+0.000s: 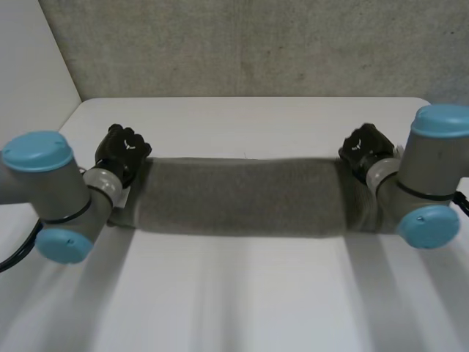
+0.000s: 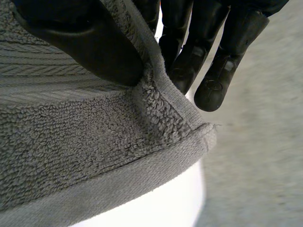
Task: Fold the towel.
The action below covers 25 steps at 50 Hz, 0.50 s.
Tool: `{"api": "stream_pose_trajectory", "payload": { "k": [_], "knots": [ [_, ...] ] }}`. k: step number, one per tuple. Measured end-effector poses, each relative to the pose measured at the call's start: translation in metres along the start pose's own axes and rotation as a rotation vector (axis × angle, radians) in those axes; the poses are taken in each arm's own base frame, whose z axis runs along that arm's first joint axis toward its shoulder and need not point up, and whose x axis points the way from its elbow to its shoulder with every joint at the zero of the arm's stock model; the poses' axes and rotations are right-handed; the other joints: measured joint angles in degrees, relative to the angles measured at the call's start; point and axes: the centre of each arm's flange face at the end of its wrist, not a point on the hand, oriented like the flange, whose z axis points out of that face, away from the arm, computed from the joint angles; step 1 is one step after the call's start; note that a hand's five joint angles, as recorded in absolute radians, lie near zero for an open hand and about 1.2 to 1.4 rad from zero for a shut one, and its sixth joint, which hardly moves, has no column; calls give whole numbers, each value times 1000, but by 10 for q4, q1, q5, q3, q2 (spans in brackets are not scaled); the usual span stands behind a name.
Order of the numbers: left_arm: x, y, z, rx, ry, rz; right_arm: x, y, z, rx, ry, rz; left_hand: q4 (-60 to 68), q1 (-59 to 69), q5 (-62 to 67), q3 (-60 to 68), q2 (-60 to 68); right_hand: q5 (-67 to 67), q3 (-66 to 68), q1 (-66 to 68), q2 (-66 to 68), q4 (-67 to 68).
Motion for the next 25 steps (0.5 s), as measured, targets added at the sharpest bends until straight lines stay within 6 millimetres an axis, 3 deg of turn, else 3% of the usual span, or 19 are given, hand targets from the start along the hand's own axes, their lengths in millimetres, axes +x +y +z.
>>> {"api": "stream_pose_trajectory", "payload": {
  "k": [6, 16, 20, 23, 25],
  "knots": [
    [4, 2, 30, 22, -47, 0, -6, 1, 31, 76, 151, -63, 0, 0, 0, 1, 0, 0, 0, 0, 0, 0],
    [10, 4, 54, 72, -98, 11, -19, 6, 59, 124, 217, -80, 0, 0, 0, 1, 0, 0, 0, 0, 0, 0],
    [17, 4, 55, 75, -94, 15, -27, 8, 64, 141, 196, -75, -295, -295, -281, -295, -291, -318, -314, -318, -323, -316],
    [22, 1, 53, 70, -96, 14, -35, 9, 64, 156, 165, -52, -643, -618, -628, -634, -618, -618, -582, -592, -588, -585],
    [22, -1, 50, 64, -99, 12, -37, 10, 62, 162, 151, -29, -710, -683, -710, -718, -699, -657, -625, -632, -622, -624]
  ]
}}
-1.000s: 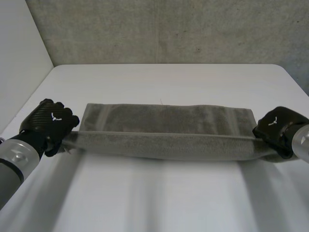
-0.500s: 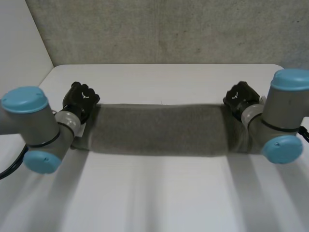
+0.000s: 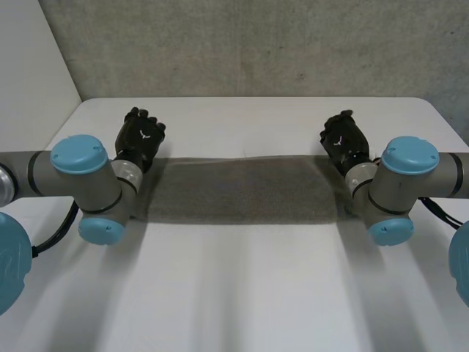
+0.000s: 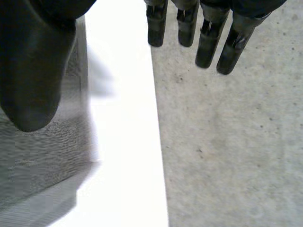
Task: Fold the towel.
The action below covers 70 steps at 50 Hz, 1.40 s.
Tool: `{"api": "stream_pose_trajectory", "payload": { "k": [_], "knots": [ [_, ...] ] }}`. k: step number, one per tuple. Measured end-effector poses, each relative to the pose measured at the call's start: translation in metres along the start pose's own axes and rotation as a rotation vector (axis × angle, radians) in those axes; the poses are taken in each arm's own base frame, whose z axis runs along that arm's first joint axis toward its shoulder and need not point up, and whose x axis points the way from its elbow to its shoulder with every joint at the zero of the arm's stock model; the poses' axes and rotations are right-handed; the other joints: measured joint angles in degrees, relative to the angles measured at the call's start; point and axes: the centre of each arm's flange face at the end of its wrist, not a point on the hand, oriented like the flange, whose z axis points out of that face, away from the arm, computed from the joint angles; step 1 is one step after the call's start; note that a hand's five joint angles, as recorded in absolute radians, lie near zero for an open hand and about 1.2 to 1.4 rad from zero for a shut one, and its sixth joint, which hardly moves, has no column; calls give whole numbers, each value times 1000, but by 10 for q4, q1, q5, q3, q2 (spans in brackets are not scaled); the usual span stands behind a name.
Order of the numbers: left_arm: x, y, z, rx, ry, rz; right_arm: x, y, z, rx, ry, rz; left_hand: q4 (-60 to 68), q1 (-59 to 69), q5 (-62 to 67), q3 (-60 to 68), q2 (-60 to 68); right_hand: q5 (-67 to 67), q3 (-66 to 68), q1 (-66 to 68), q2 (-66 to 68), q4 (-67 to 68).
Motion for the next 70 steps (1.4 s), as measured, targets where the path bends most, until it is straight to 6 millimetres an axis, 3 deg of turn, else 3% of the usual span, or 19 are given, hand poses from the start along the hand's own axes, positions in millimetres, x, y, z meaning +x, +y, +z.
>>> {"api": "stream_pose_trajectory", "payload": {
  "k": [4, 9, 17, 24, 28, 35, 50, 53, 58, 60, 70],
  "knots": [
    [-6, -7, -8, -7, -13, -9, 10, -5, -6, 8, 3, 70, -12, -8, -32, -25, -22, 0, -6, -8, -1, -2],
    [-24, -19, -23, -7, -32, -49, 47, -21, -26, 31, 34, 224, -12, -8, -34, -25, -23, 0, -6, -10, -2, -2],
    [-50, -34, -54, 0, -38, -197, 88, -44, -80, 21, -13, 417, -12, -8, -34, -24, -23, 0, -6, -11, -2, -2],
    [-54, -40, -88, 9, 14, -291, 92, -28, -118, -179, -143, 620, -12, -8, -34, -24, -23, 0, -6, -13, -2, -2],
    [-52, -43, -105, 20, 55, -327, 86, -13, -131, -294, -191, 745, -12, -8, -34, -24, -23, 0, -6, -13, -2, -2],
    [-48, -44, -121, 19, 92, -364, 75, 9, -132, -342, -179, 811, -12, -8, -34, -24, -23, 1, -5, -9, -1, -2],
    [-44, -31, -125, -23, 100, -377, 42, 37, -115, -366, -200, 692, -12, -8, -34, -24, -23, 102, 73, 81, 65, 75],
    [-44, -30, -125, -28, 99, -377, 39, 41, -111, -361, -195, 669, -12, -8, -34, -24, -23, 140, 117, 115, 117, 116],
    [-44, -30, -125, -29, 98, -377, 37, 46, -105, -346, -171, 625, -12, -8, -34, -24, -23, 541, 521, 524, 532, 518],
    [-44, -30, -125, -29, 98, -377, 38, 48, -102, -344, -158, 611, -12, -8, -34, -24, -23, 620, 601, 603, 605, 598],
    [-44, -30, -125, -29, 95, -378, 53, 73, -88, -397, -56, 571, -12, -8, -34, -24, -23, 636, 621, 616, 613, 621]
  ]
}}
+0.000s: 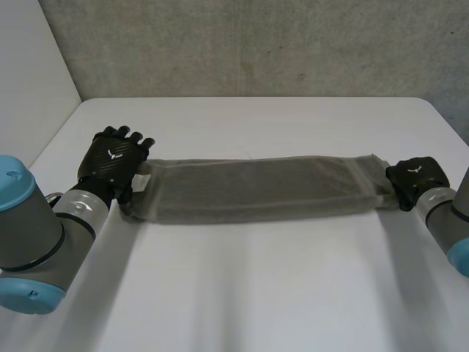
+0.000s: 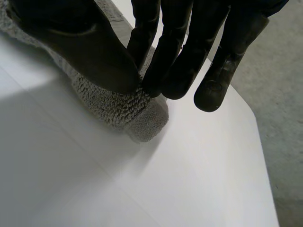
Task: Fold the towel.
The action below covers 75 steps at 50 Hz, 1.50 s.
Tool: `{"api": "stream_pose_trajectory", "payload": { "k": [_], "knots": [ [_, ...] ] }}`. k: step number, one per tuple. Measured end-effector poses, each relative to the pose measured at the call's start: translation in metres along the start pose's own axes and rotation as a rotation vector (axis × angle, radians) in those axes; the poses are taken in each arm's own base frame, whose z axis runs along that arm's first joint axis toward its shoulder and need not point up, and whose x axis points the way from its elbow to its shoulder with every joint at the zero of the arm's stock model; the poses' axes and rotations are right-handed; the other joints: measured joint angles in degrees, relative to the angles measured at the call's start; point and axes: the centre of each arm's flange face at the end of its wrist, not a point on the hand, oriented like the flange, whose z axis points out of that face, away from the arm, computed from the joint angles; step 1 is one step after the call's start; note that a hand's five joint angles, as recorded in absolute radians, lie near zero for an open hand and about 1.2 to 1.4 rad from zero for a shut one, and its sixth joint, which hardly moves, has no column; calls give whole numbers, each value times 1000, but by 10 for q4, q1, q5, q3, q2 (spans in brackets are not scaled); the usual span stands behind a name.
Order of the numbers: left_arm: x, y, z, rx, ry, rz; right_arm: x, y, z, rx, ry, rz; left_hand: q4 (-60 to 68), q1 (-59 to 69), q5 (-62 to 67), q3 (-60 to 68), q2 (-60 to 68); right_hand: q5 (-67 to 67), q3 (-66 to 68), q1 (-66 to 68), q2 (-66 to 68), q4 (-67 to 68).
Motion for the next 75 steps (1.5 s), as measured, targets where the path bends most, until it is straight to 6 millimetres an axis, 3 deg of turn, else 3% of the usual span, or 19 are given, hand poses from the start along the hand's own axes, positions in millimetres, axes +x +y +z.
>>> {"api": "stream_pose_trajectory", "payload": {
  "k": [10, 20, 22, 26, 30, 32, 36, 37, 39, 40, 44, 46, 50, 61, 69, 71, 75],
  "knots": [
    [-2, 0, 0, -2, -8, 0, 30, 19, 11, -62, 68, -32, 0, 0, 0, 0, 0, 0, 2, 2, 6, 0],
    [-9, -3, -3, 6, -28, 0, 91, 28, 21, -107, 234, -131, 0, 0, 0, 0, 0, 5, 3, 4, 11, 0],
    [-12, -5, -3, 12, -35, 1, 101, 23, 22, -105, 269, -159, 0, 0, 0, 0, 0, 6, 3, 5, 12, 0],
    [-16, -12, -2, 34, -49, 3, 102, -15, 17, -19, 306, -191, 0, 0, 0, 0, 0, 6, 3, 5, 12, 0],
    [-18, -19, 0, 58, -56, -2, 70, -71, 4, 139, 268, -185, 0, 0, 0, 0, 0, 7, 4, 6, 13, 1],
    [-18, -23, 1, 71, -58, -12, 37, -105, -11, 246, 207, -177, 0, -1, 0, 0, 0, 7, 4, 6, 13, 1],
    [-16, -29, 1, 90, -53, -41, -30, -142, -39, 384, 63, -183, 0, 0, 0, 0, 0, 7, 4, 7, 14, 2],
    [-15, -30, 1, 92, -52, -45, -44, -145, -44, 403, 27, -188, 0, -1, 0, 0, 0, 7, 4, 8, 14, 3],
    [-13, -32, 0, 98, -45, -61, -95, -151, -65, 458, -98, -213, 0, -1, 0, 0, 0, 7, 5, 8, 14, 3],
    [-12, -33, 0, 99, -43, -63, -107, -151, -71, 468, -128, -219, 0, -1, 0, 0, 0, 7, 5, 8, 14, 3],
    [-5, -35, -3, 103, -23, -78, -180, -140, -110, 525, -339, -270, 0, -1, 0, 0, 0, 7, 5, 8, 14, 3],
    [-3, -35, -3, 103, -17, -80, -197, -133, -122, 539, -401, -284, 0, -1, 0, 0, 0, 8, 5, 8, 14, 3],
    [1, -35, -4, 106, -8, -79, -213, -126, -134, 556, -472, -291, 0, -1, 0, 0, 0, 8, 5, 15, 14, 3],
    [8, -44, 0, 138, 2, -73, -213, -139, -136, 592, -493, -219, 0, -1, 0, 0, 0, 9, 5, 20, 14, 3],
    [9, -50, 2, 144, -19, -80, -226, -133, -139, 582, -585, -174, 0, -1, 0, 0, 0, 9, 5, 20, 14, 3],
    [9, -51, 2, 146, -19, -83, -228, -130, -138, 576, -599, -171, 0, -1, 0, 0, 0, -15, -14, -6, -5, -18],
    [14, -54, -1, 154, -4, -103, -226, -126, -133, 547, -578, -163, 0, -1, 2, 0, 0, -346, -329, -324, -330, -334]
  ]
}}
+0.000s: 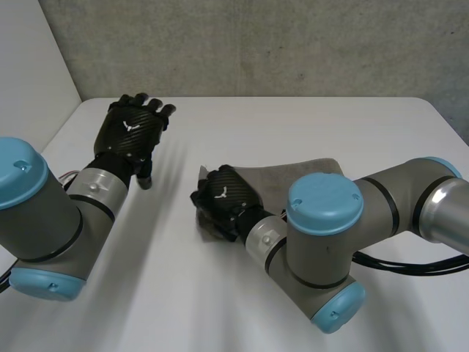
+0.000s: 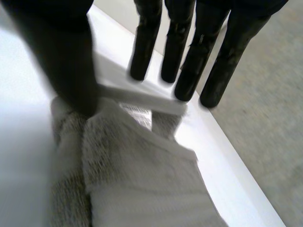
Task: Fold the towel.
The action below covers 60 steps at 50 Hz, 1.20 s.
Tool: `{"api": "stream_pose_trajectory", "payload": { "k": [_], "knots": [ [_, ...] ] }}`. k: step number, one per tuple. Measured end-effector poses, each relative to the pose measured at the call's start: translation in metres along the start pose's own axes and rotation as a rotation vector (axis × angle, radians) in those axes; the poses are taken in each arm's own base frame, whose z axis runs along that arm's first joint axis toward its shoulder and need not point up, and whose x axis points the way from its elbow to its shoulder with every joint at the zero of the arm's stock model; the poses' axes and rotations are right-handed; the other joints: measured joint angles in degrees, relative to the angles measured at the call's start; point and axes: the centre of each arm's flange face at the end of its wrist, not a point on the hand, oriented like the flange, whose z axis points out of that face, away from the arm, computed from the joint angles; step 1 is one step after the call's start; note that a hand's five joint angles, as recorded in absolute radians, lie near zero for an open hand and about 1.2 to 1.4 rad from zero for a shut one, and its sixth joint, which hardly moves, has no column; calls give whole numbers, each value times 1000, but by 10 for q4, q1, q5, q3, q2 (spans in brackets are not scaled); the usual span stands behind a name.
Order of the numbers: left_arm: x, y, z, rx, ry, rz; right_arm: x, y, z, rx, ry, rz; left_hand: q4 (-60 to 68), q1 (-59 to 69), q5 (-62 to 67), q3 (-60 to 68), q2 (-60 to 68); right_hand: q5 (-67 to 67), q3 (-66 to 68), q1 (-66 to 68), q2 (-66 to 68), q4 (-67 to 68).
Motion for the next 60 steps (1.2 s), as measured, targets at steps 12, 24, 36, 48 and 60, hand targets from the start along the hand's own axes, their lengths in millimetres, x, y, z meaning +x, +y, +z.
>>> {"api": "stream_pose_trajectory", "payload": {
  "k": [12, 24, 36, 48, 60],
  "knots": [
    [48, -4, -5, 18, 153, -83, 77, 22, -34, -208, 308, 29, 132, 127, 153, 138, 130, -282, -280, -280, -268, -275],
    [106, 20, -1, -27, 322, -80, 115, 56, -78, -315, 362, 94, 177, 175, 200, 186, 180, -282, -280, -280, -268, -275],
    [127, 48, 7, -135, 379, -65, 132, 83, -86, -367, 393, 165, 305, 300, 320, 311, 306, -278, -280, -279, -268, -275],
    [125, 51, 6, -145, 370, -31, 136, 112, -81, -431, 402, 220, 497, 494, 511, 504, 501, -246, -272, -267, -266, -273],
    [115, 53, -5, -191, 305, 7, 127, 125, -78, -447, 395, 321, 688, 651, 702, 703, 676, -70, -91, -86, -78, -88]
  ]
}}
